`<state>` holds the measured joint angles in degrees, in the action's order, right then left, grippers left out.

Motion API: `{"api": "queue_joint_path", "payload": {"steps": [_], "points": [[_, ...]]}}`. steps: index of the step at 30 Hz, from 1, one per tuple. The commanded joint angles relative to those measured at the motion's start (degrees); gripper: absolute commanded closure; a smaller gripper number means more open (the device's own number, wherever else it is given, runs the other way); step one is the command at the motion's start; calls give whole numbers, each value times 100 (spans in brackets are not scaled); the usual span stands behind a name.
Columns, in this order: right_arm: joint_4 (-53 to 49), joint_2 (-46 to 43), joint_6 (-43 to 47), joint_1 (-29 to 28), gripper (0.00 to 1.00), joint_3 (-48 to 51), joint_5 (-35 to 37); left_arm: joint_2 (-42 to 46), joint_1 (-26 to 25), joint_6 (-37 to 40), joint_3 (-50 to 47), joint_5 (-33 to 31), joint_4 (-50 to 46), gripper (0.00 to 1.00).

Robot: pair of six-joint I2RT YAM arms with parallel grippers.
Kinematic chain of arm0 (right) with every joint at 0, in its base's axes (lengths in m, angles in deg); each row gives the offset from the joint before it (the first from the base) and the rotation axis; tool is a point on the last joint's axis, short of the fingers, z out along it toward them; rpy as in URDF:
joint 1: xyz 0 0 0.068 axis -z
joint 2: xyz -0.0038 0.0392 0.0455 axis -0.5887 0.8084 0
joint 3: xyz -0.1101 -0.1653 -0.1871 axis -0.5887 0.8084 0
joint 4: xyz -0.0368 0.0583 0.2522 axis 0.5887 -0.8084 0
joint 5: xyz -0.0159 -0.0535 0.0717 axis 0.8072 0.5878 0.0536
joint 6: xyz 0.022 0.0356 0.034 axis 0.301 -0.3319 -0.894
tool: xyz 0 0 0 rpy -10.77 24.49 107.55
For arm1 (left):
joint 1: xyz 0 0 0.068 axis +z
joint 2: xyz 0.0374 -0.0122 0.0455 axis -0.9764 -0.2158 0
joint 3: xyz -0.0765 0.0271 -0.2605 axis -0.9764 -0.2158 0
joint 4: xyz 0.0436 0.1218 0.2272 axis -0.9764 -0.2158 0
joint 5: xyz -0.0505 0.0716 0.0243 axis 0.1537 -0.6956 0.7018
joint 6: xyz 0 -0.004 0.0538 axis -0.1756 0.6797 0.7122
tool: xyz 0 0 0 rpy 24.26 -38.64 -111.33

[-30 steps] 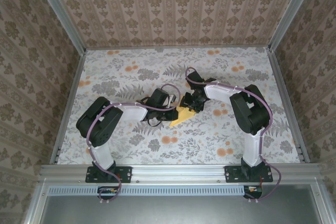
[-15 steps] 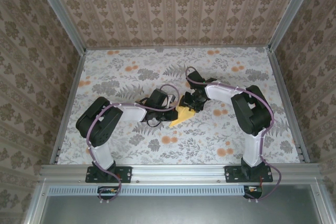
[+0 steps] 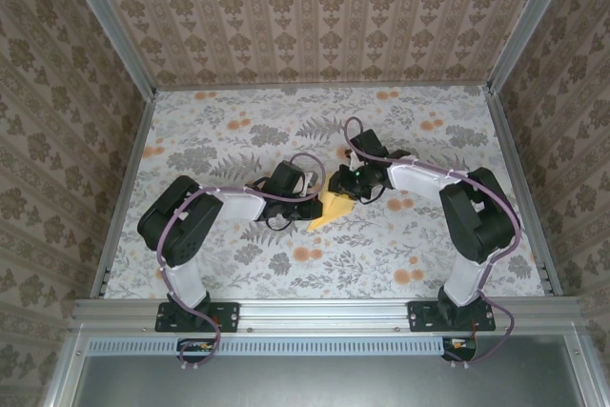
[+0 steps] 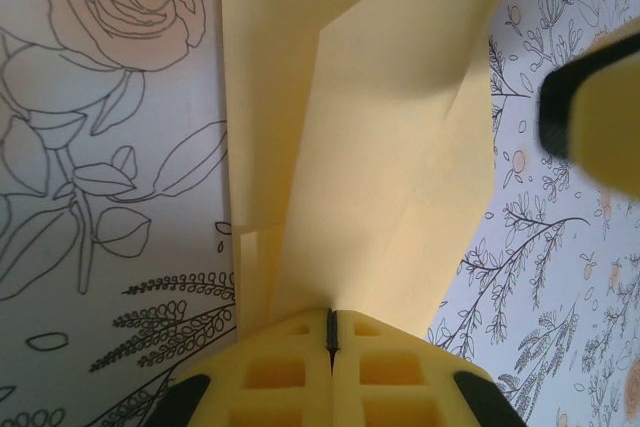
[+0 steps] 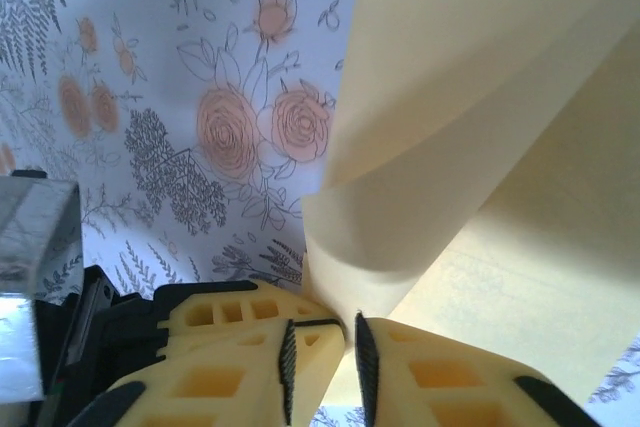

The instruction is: Fold a paper plane with a square sheet of paper (pick it up from the middle)

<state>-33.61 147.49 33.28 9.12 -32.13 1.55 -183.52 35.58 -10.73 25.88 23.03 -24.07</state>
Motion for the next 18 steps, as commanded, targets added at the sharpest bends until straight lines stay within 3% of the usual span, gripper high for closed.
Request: {"api": "queue_joint_path", "payload": {"steps": [1, 18], "points": [[313, 206, 259, -102, 79, 71, -377, -151, 12, -69, -258, -89, -854, 100], [395, 901, 724, 177, 84, -43, -614, -111, 77, -189, -587, 69, -646, 100]]}}
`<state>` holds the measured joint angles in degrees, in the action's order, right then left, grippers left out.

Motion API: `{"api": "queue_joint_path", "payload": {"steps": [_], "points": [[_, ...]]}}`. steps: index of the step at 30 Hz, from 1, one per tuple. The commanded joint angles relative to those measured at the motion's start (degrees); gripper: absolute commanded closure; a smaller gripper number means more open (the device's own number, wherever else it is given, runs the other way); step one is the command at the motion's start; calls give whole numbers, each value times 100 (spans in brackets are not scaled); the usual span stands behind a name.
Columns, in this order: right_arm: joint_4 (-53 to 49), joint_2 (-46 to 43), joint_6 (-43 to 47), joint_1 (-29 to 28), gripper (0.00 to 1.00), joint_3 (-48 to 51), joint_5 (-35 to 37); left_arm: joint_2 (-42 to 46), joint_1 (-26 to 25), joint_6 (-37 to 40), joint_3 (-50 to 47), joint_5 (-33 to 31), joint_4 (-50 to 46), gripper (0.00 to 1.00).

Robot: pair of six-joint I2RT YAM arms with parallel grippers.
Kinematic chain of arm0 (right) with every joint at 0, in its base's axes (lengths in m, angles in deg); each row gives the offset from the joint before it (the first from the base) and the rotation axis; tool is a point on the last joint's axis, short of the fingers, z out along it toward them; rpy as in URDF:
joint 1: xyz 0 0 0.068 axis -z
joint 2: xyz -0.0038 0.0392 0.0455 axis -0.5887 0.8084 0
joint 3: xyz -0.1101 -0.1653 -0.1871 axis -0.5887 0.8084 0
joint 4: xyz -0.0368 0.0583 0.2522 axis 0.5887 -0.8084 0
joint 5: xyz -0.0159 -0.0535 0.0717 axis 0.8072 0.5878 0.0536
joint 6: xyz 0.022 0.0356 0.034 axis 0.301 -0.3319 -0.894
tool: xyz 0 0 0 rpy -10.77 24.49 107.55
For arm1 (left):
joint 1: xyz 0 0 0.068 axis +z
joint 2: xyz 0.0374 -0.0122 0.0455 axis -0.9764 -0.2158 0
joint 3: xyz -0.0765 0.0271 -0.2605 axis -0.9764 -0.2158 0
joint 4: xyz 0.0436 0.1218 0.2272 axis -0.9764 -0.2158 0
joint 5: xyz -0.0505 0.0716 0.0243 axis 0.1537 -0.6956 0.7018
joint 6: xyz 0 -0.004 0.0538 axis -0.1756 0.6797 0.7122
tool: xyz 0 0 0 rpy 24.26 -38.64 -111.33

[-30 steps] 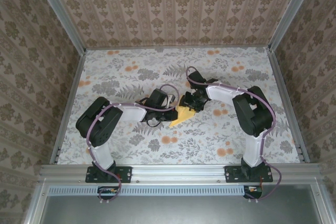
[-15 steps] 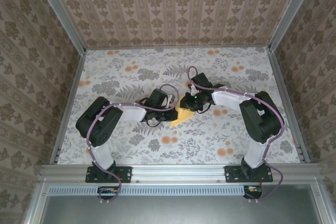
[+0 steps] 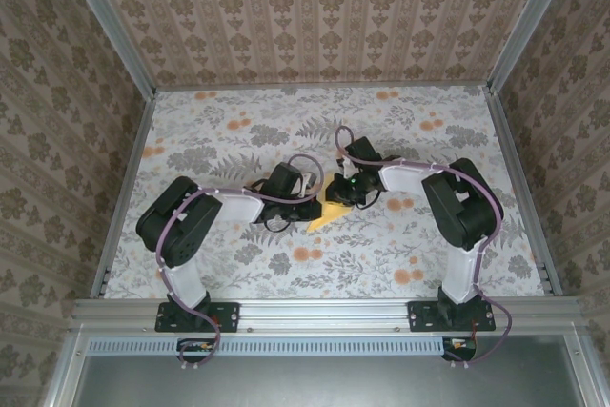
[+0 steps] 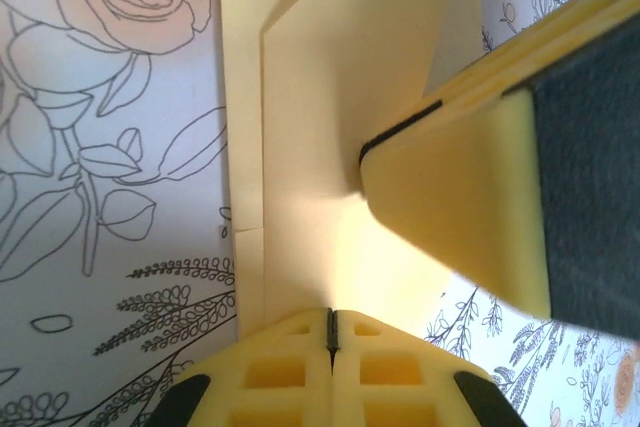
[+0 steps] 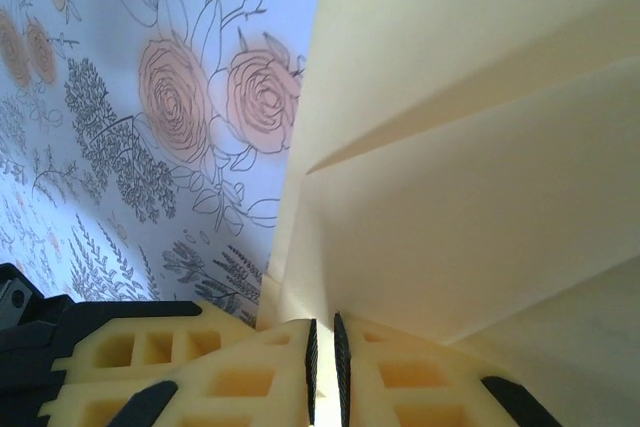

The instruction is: Fold a paper plane with a square sheet of paper (pick it up from the middle)

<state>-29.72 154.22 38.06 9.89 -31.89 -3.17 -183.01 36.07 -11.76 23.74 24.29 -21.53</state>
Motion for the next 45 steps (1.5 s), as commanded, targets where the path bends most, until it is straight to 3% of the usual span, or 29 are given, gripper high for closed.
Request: {"api": "queue_joint_path", "payload": {"steps": [1, 10, 15, 23, 32, 41, 45], "points": [[2, 256, 287, 116, 84, -82, -140, -151, 30, -88, -400, -58, -899, 100], [-23, 376, 611, 442, 84, -219, -289, -116, 59, -107, -491, -49, -900, 100], [132, -81, 552, 499, 80, -36, -400, -74, 82, -99, -491, -60, -894, 100], [46, -785, 82, 514, 70, 446, 475, -47, 89, -83, -433, -31, -845, 100], [-228, -467, -97, 405, 56, 277, 571, 29, 99, -140, -369, 25, -778, 100], [-570, -39, -22, 209, 55, -170, 740, 199, 103, -123, -237, 135, -684, 100], [-1013, 115, -7, 123, 54, -377, 1172, 281, 99, -118, -178, 208, -634, 98]]}}
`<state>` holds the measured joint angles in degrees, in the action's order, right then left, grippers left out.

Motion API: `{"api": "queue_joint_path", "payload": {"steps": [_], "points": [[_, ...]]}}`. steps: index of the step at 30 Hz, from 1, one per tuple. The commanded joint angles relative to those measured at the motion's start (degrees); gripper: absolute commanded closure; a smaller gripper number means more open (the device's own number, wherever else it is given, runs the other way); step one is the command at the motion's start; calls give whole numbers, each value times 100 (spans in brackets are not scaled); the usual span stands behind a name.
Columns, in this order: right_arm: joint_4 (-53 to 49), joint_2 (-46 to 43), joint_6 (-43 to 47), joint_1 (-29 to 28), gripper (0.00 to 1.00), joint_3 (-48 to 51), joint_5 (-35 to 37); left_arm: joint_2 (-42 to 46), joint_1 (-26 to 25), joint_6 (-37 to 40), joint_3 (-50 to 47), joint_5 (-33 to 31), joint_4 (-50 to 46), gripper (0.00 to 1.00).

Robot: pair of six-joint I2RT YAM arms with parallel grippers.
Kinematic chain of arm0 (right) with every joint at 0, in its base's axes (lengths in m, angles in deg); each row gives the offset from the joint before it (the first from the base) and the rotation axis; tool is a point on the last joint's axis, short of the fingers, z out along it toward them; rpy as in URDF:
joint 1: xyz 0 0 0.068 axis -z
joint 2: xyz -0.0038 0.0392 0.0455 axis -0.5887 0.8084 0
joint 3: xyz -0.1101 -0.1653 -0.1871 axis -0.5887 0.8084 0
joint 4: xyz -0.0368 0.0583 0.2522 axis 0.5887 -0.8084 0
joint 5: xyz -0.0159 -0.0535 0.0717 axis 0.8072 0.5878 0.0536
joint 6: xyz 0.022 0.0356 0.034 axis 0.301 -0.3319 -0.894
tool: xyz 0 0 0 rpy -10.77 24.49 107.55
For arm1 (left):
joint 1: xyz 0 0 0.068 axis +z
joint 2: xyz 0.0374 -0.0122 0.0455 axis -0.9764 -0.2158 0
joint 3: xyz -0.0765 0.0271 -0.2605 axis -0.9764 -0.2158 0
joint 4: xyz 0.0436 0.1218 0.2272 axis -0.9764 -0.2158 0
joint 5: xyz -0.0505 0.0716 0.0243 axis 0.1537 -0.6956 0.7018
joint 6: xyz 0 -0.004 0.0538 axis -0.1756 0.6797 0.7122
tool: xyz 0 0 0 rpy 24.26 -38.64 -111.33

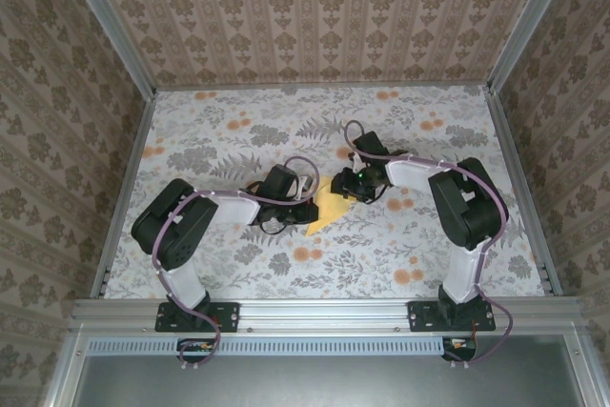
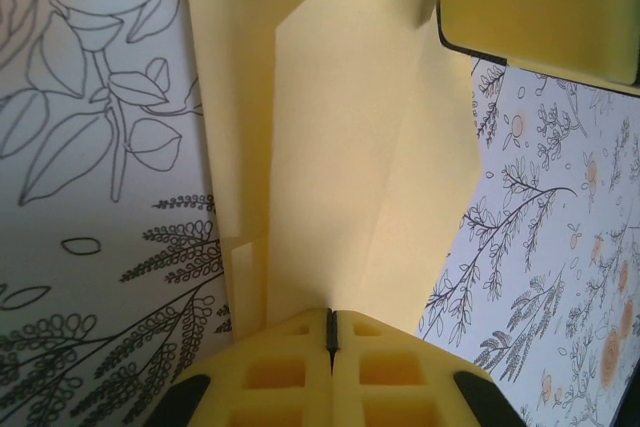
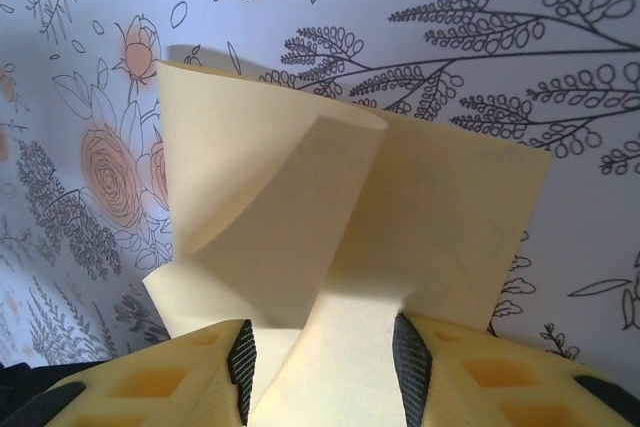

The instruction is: Fold a paper plane with a square sheet of paper (pick it up from the middle)

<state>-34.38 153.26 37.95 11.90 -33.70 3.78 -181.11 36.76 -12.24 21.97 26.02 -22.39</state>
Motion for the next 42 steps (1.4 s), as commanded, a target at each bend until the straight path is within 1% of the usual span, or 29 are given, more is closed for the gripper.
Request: {"api": "queue_joint_path", "payload": {"steps": [1, 6, 10, 21, 25, 32, 42], "points": [[-665, 241, 4, -110, 54, -246, 611, 135, 27, -83, 18, 55, -519, 97], [-1294, 467, -79, -262, 53, -457, 1320, 378, 26, -124, 182, 152, -361, 91], [-1560, 595, -193, -339, 52, -512, 1584, 415, 36, -146, 328, 183, -302, 88], [-1780, 816, -408, -440, 47, -599, 1772, 96, 36, -258, 542, 167, -132, 87], [-1830, 902, -457, -459, 45, -622, 1803, -35, 35, -215, 638, 75, -344, 88], [-1869, 948, -486, -492, 44, -609, 1854, -182, 38, -161, 732, -165, -681, 91], [-1931, 1021, -504, -502, 42, -608, 1903, -232, 52, -107, 704, -301, -811, 94]]}}
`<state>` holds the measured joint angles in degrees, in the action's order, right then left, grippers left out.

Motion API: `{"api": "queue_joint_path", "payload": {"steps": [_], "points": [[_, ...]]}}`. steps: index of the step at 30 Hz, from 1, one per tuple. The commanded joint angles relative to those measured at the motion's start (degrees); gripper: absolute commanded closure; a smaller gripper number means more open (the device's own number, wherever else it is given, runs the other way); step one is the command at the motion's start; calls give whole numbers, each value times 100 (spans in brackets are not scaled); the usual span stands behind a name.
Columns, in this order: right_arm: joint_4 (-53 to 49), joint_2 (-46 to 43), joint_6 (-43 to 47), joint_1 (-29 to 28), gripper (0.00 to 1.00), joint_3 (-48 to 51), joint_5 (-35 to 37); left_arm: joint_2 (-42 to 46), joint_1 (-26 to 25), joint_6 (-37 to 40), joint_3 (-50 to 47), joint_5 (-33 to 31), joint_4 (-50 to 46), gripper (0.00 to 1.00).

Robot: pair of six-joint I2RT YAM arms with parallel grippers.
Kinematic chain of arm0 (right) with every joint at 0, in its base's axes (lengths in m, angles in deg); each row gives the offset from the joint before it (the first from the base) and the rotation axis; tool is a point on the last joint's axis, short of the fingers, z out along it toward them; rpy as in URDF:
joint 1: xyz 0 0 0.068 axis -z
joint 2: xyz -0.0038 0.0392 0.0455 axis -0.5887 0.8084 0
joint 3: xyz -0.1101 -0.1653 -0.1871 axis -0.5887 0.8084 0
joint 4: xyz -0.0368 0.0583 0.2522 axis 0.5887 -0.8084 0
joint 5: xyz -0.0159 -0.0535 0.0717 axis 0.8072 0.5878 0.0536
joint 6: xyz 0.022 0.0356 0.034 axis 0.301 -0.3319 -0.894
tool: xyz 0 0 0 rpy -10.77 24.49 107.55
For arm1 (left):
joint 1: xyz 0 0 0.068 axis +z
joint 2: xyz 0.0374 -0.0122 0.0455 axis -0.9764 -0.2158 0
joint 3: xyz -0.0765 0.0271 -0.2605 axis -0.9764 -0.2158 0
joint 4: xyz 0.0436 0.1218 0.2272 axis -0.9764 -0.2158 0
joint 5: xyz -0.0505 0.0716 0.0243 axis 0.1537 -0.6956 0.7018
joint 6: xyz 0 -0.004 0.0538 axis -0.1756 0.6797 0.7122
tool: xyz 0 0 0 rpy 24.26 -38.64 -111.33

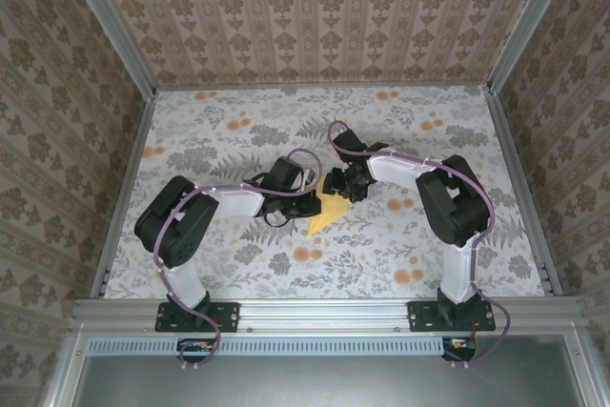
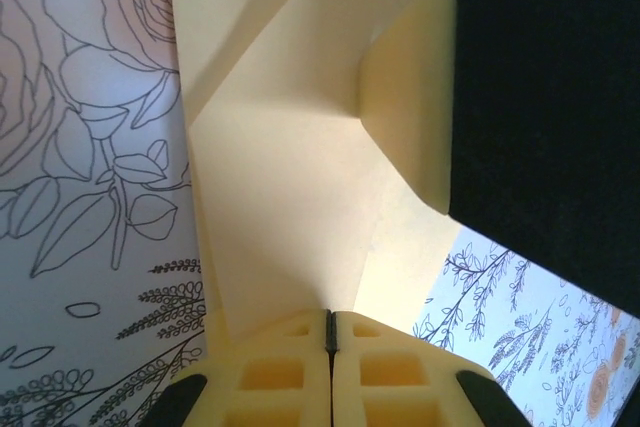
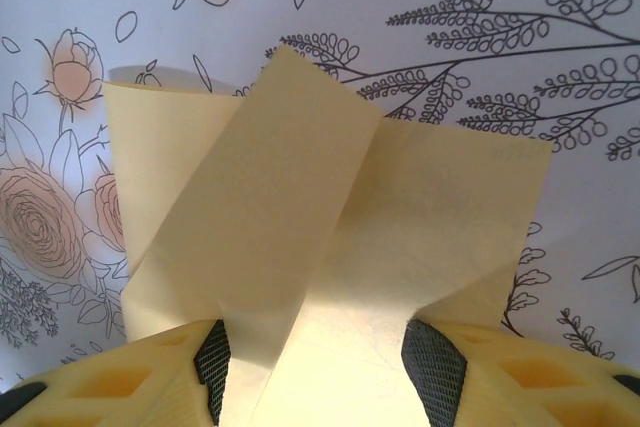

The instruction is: Fold a paper plane with a square sheet of paper (pick it up from the middle)

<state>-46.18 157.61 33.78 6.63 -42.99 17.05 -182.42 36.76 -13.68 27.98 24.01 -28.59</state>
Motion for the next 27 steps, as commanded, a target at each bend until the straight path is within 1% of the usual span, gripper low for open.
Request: {"api": "queue_joint_path", "payload": {"steps": [1, 13, 17, 22, 27], "points": [[-754, 589, -89, 25, 42, 317, 585, -111, 50, 36, 103, -106, -201, 94], [-816, 647, -97, 23, 41, 280, 585, -209, 52, 16, 30, -236, -360, 97], [-872, 418, 0, 32, 42, 159, 477, -218, 44, 15, 3, -258, -440, 99], [-588, -427, 414, 140, 42, -40, -109, -257, 49, 57, -90, -275, -566, 100], [81, -1121, 840, 278, 43, 167, -864, -357, 52, 103, -135, -241, -645, 100]]}}
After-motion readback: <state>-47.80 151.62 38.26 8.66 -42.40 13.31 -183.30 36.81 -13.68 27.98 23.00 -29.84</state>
